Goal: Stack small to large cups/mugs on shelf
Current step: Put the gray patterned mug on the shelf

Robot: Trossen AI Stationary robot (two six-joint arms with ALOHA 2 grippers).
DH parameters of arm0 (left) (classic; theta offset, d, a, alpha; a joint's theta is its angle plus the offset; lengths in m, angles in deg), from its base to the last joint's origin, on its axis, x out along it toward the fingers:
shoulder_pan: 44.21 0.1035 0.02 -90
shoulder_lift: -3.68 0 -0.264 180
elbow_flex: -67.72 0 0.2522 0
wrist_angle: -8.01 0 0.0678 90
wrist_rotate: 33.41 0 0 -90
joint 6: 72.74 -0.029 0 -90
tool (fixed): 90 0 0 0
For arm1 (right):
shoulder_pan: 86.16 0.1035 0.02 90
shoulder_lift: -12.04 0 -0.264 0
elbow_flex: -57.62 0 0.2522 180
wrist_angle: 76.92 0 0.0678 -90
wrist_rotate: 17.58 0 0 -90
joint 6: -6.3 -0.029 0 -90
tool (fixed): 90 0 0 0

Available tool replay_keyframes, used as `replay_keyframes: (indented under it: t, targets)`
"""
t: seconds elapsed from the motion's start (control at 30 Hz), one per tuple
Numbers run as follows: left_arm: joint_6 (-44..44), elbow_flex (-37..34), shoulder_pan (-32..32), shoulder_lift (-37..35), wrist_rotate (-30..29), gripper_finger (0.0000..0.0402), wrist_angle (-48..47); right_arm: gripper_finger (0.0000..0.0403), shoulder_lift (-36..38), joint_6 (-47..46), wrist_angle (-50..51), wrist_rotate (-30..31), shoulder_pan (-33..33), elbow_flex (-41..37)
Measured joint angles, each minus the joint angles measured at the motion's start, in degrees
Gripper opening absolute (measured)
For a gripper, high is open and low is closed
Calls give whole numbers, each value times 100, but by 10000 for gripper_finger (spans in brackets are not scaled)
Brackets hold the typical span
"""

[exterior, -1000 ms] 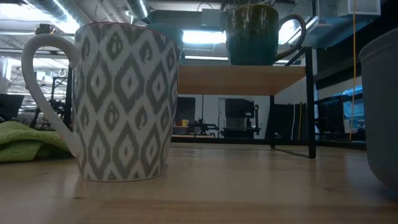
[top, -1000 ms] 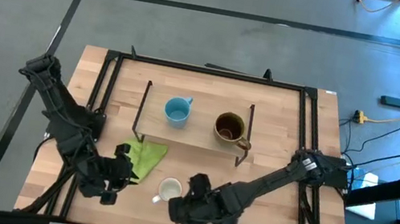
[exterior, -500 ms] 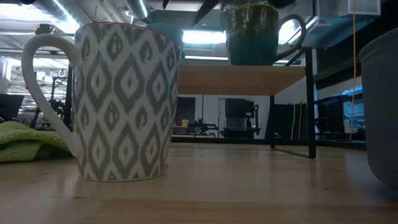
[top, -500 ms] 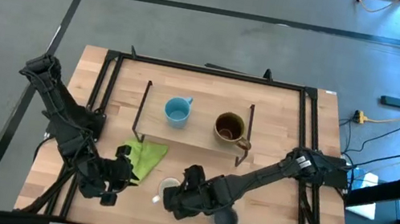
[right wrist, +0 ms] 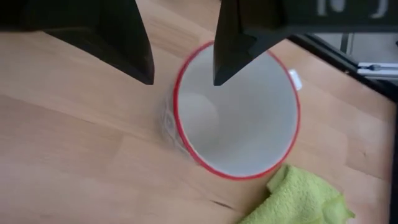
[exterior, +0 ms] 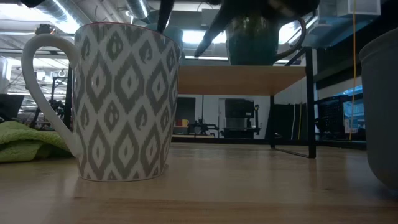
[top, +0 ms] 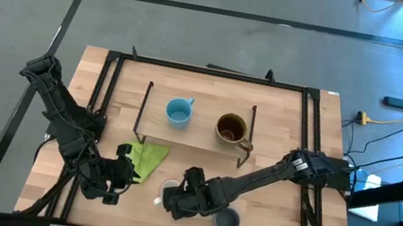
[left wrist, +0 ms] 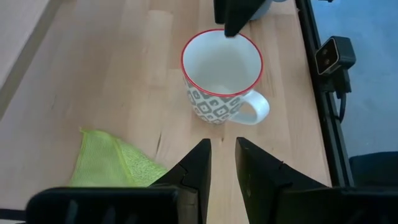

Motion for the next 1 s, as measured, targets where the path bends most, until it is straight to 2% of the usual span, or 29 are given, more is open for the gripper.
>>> replay_keyframes:
  t: [0.67,0.83,1.0]
  targets:
    - [-4,0,0,0,-17,69,-224,164,-335,-100,-37,47,-89,2]
    - [-5,0,0,0,-30,69,-238,142,-412,-79,-32,50,-111,-2]
    - [-6,0,0,0,-36,69,-331,101,-412,-63,-49,54,-111,-2]
